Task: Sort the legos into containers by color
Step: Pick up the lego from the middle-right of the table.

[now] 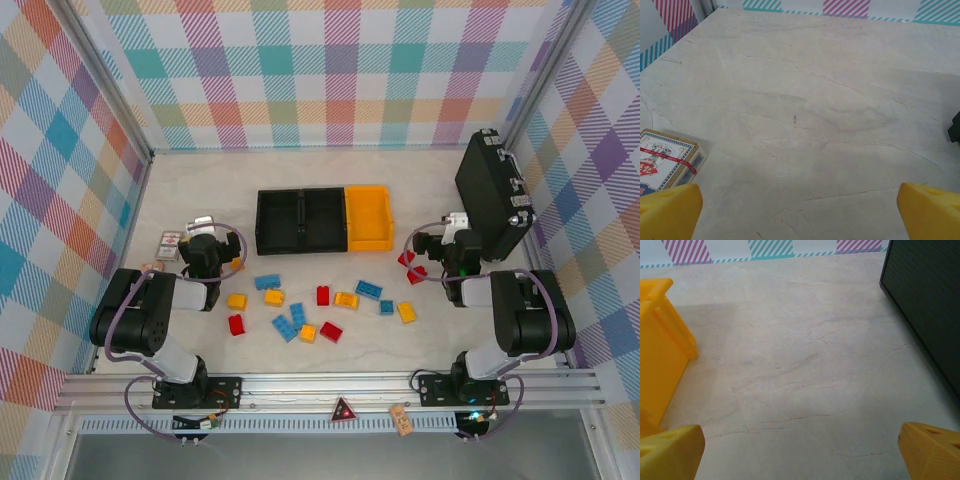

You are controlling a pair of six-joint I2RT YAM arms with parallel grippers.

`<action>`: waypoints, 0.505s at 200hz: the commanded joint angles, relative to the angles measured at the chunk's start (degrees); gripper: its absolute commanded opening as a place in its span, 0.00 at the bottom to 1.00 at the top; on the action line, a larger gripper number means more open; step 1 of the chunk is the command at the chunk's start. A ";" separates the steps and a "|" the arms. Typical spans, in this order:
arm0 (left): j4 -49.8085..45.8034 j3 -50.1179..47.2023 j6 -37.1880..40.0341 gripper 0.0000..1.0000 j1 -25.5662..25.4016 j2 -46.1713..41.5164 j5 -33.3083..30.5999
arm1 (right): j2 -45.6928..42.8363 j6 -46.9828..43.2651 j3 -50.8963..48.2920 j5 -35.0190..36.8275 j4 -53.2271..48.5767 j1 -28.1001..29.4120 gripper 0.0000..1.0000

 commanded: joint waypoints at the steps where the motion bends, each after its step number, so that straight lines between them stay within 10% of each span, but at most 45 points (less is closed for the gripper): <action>1: 1.68 -0.13 0.34 1.00 -0.11 0.06 0.77 | -0.27 -0.28 1.01 -1.00 0.29 -0.51 0.99; 101: 1.68 -0.13 0.35 1.00 -0.14 0.15 0.77 | -0.10 -0.14 1.14 -1.28 0.11 -0.49 0.99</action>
